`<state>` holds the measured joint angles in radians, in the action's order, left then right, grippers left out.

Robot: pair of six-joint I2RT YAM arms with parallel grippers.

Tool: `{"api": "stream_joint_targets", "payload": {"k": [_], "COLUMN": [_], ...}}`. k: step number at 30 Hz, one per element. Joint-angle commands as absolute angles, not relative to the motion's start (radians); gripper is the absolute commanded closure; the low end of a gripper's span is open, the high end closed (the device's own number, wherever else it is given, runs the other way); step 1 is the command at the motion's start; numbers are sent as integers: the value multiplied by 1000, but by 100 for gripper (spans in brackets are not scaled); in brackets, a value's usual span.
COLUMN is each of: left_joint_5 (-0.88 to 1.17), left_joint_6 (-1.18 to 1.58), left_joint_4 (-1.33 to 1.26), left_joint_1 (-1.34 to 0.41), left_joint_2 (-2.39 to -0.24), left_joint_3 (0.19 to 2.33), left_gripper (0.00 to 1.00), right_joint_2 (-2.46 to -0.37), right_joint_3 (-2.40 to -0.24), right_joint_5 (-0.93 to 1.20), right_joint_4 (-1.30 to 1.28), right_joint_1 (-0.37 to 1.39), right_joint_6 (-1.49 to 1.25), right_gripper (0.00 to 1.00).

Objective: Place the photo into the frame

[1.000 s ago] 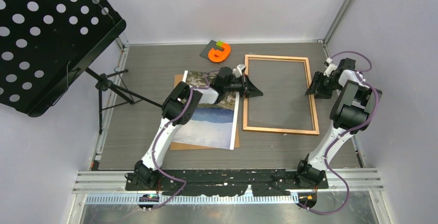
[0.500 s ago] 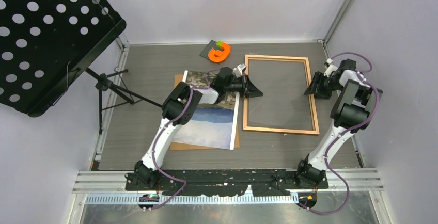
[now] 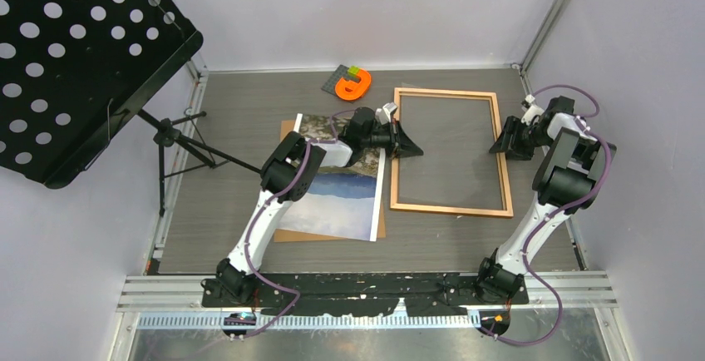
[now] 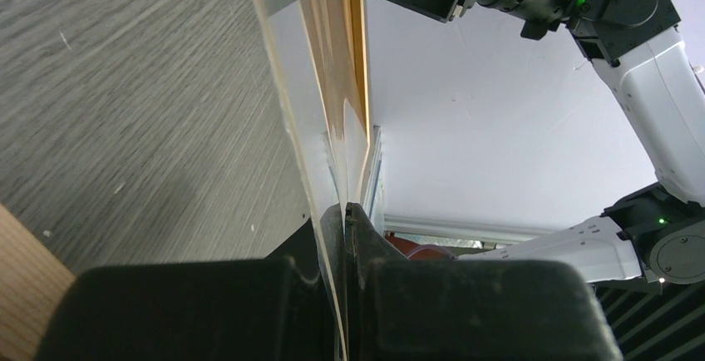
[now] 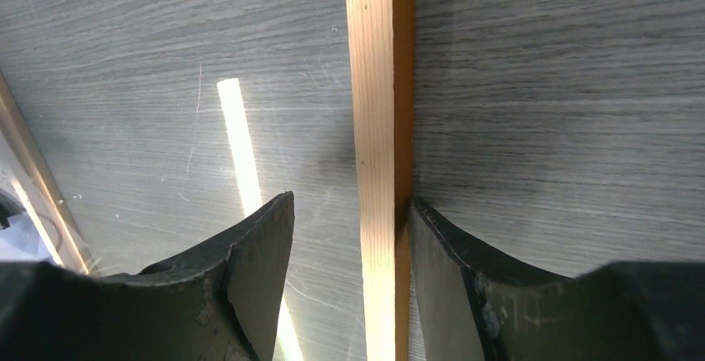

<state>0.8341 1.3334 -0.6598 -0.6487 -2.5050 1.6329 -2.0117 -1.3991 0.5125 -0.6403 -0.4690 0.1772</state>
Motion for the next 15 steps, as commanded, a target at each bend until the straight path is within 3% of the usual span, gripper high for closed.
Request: {"api": "stream_joint_targets", "payload": {"k": [1,15], "left_joint_5": [814,786], "left_joint_6": [1272,1178], "left_joint_4": [-664,-581], "left_joint_1": [-658,-658], "left_joint_2": [-2495,-2492], "left_joint_3": [1676,1692], "left_gripper": [100,100], "right_joint_2": [-2002,-1943], "right_joint_3": [-1430,-1397], "right_joint_5": [559,493], "right_joint_4": [-702,-799], "right_joint_1": [-469,-471], "right_joint_6": [206,330], "right_gripper": [41,40]}}
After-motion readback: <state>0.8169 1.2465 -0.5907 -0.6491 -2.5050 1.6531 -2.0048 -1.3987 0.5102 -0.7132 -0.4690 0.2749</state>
